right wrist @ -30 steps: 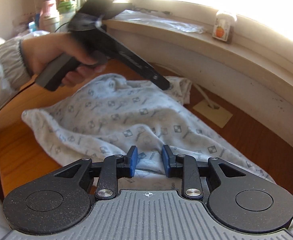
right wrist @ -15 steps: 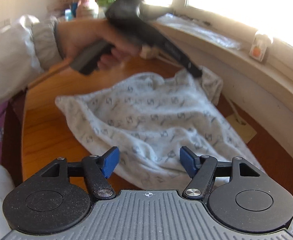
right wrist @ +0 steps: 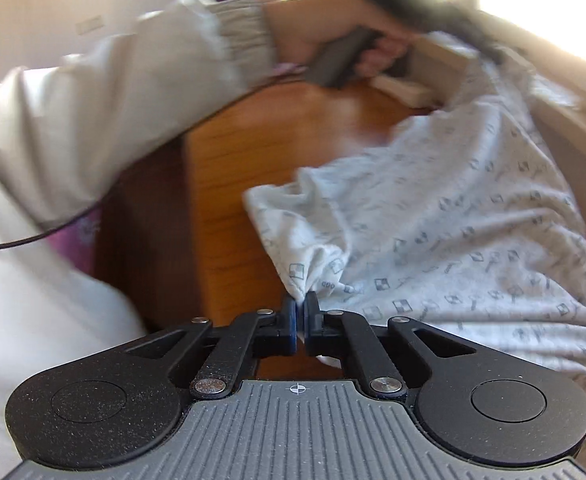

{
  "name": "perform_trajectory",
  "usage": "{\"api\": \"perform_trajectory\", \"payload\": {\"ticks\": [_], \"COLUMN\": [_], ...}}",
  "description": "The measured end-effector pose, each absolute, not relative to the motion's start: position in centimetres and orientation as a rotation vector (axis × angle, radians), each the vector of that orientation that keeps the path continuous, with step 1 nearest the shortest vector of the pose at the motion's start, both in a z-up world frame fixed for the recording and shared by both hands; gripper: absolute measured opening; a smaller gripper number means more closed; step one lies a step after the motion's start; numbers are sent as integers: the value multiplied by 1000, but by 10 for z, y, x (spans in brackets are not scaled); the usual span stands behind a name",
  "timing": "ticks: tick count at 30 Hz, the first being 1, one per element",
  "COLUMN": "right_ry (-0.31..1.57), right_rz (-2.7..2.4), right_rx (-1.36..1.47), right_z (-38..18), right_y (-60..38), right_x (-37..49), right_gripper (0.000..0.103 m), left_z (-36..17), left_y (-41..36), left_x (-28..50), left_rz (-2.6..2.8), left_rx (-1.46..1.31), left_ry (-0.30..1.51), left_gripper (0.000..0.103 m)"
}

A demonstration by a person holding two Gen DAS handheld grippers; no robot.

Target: Fold clothes

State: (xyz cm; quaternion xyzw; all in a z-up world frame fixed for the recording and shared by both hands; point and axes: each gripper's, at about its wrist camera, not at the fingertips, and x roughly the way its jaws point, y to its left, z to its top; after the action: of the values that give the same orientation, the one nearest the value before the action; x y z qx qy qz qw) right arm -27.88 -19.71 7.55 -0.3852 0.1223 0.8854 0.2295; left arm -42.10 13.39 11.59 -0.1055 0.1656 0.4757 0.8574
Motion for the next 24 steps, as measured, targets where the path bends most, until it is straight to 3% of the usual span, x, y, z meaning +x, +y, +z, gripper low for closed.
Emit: {"api": "perform_trajectory", "payload": {"ticks": [6, 8, 10, 16, 24], "right_ry": [334, 317, 290, 273, 278], "right_rz": [2426, 2413, 2397, 2417, 2462], "right_rx": [-1055, -1019, -983, -916, -993], "right_z": [74, 82, 90, 91, 60], "right_y": [-196, -190, -183, -162, -154], "right_x": [-287, -284, -282, -299, -340], "right_gripper": [9, 23, 29, 38, 40], "left_z": [97, 92, 89, 75, 55], "left_y": [138, 136, 133, 119, 86], "left_x": [-425, -428, -438, -481, -519], "left_rz": [980, 972, 969, 967, 954], "left_rx": [-243, -249, -252, -301, -304], "left_ry": [449, 463, 450, 433, 472], "left_gripper": [8, 21, 34, 54, 61]}}
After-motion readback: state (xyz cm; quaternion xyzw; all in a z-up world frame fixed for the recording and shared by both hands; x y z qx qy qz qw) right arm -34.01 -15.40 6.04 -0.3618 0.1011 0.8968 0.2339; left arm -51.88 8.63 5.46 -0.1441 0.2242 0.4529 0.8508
